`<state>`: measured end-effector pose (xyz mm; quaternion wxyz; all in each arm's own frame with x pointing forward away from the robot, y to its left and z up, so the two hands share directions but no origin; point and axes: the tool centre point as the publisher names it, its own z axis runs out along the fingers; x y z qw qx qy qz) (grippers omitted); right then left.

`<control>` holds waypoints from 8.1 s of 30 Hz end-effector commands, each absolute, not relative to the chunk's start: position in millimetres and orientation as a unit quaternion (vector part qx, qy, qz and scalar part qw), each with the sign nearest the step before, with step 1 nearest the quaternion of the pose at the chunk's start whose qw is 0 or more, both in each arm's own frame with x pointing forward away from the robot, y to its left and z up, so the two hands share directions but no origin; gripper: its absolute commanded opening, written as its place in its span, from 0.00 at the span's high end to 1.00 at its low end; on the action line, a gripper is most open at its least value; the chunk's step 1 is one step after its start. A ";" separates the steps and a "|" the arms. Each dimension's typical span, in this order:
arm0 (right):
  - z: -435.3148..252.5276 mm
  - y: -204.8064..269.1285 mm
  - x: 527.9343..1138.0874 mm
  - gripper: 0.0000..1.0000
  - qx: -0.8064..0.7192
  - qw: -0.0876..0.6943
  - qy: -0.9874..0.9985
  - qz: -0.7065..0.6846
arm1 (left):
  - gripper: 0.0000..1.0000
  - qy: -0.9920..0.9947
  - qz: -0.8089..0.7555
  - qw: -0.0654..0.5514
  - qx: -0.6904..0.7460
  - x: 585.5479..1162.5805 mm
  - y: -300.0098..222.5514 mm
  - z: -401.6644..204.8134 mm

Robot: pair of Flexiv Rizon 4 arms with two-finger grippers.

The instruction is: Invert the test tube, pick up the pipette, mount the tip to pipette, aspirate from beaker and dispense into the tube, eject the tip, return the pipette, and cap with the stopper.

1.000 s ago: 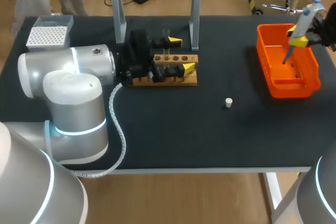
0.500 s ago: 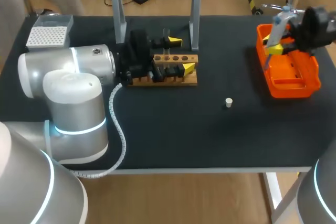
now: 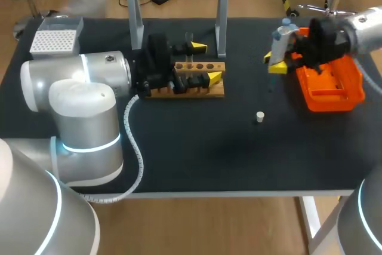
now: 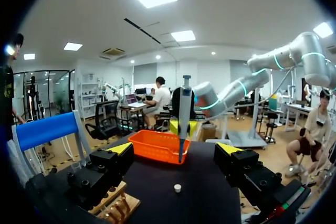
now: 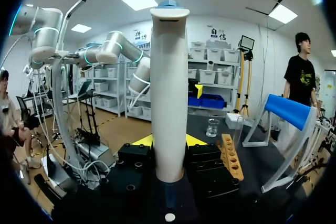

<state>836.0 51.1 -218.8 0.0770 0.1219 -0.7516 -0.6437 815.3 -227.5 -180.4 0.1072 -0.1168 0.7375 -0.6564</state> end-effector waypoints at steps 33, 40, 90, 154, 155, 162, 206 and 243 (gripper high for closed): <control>-239.3 176.4 820.3 1.00 0.136 0.078 -0.742 -0.652 | 0.00 0.738 -0.656 0.109 -0.118 815.1 -229.1 -180.6; -237.4 188.6 815.7 1.00 0.136 0.077 -0.734 -0.661 | 0.00 0.738 -0.656 0.109 -0.118 815.1 -229.1 -180.6; -235.3 209.5 813.3 1.00 0.117 0.056 -0.721 -0.681 | 1.00 0.738 -0.656 0.109 -0.118 815.1 -229.1 -180.6; -190.9 110.8 1020.6 0.00 0.017 -0.107 -0.776 -0.621 | 1.00 0.738 -0.656 0.109 -0.118 815.1 -229.1 -180.6; -188.4 113.1 1026.0 0.00 0.012 -0.113 -0.777 -0.620 | 1.00 0.738 -0.656 0.109 -0.118 815.1 -229.1 -180.6; -177.5 129.5 1050.8 0.00 -0.013 -0.130 -0.776 -0.617 | 1.00 0.738 -0.656 0.109 -0.118 815.1 -229.1 -180.6; -187.6 145.2 1079.5 0.00 -0.040 -0.142 -0.789 -0.596 | 1.00 0.738 -0.656 0.109 -0.118 815.1 -229.1 -180.6; -187.6 145.2 1079.5 0.00 -0.040 -0.142 -0.789 -0.596 | 1.00 0.746 -0.564 0.207 -0.288 936.4 -54.5 -168.2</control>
